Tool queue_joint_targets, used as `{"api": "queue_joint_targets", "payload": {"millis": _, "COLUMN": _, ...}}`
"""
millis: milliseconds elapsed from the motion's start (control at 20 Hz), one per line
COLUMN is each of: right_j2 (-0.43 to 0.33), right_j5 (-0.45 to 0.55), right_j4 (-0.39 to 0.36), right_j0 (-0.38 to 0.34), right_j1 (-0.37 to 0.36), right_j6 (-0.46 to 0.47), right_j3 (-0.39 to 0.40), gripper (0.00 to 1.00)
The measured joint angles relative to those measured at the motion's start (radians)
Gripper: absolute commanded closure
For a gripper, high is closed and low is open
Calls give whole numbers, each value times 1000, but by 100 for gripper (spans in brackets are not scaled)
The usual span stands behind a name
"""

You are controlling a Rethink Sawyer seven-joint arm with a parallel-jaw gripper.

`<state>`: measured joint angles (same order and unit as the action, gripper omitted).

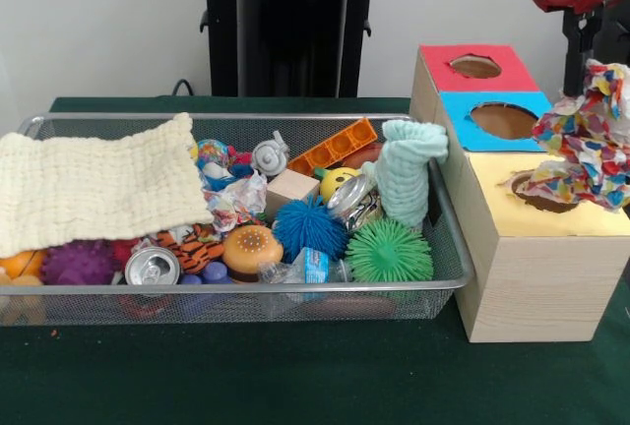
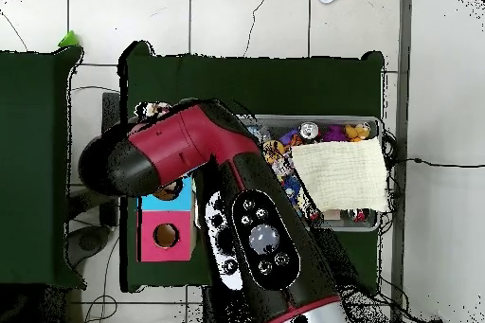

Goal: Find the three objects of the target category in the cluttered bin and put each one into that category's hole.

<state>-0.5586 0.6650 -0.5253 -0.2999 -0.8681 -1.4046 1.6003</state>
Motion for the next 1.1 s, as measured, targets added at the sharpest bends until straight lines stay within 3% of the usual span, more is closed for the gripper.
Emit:
{"api": "queue_joint_targets", "payload": {"millis": 650, "right_j2": -10, "right_j5": 0, "right_j4": -2, "right_j0": -75, "right_j1": -3, "right_j6": 0, "right_j3": 56, "gripper": 100}}
{"api": "queue_joint_targets", "payload": {"millis": 1100, "right_j2": -10, "right_j5": 0, "right_j4": -11, "right_j0": -67, "right_j1": -3, "right_j6": 0, "right_j3": 56, "gripper": 100}}
